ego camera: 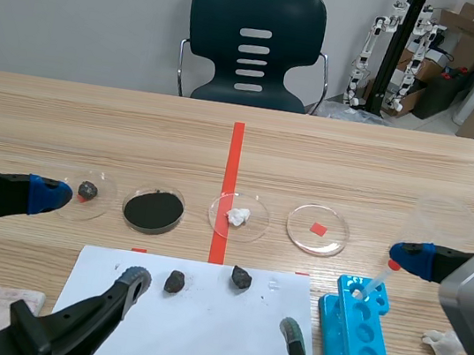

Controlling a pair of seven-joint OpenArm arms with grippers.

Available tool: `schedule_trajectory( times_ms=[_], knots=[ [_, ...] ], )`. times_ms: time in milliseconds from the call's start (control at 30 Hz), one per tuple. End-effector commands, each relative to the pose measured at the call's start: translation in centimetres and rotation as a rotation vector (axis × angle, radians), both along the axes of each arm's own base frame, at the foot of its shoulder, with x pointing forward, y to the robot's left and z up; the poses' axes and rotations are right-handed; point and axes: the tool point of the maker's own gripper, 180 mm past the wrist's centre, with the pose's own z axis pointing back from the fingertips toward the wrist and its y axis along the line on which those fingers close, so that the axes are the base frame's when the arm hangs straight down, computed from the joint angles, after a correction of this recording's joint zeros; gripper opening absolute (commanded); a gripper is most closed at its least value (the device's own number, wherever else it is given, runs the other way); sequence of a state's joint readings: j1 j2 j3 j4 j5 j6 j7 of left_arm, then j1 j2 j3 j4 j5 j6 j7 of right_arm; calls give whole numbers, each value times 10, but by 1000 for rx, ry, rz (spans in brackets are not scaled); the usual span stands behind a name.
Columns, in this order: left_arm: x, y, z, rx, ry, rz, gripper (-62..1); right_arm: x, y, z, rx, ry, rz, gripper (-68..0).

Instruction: Return to the home posture

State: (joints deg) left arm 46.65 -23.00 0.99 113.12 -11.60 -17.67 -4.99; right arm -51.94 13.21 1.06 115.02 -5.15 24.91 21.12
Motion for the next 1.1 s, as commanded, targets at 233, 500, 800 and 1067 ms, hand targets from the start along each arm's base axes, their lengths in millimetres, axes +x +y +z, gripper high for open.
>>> schedule_trajectory(
  times_ms=[233, 500, 800, 1067],
  knots=[
    [3, 0, 7, -24, -21, 11, 14, 3, 0, 8, 13, -31, 8, 4],
    [3, 1, 7, -23, -23, 16, 14, 3, 0, 8, 13, -31, 8, 4],
    [3, 1, 7, -22, -23, 15, 14, 3, 0, 8, 13, -31, 8, 4],
    [3, 1, 4, -14, -12, 15, 14, 3, 0, 8, 13, -31, 8, 4]
  ],
)
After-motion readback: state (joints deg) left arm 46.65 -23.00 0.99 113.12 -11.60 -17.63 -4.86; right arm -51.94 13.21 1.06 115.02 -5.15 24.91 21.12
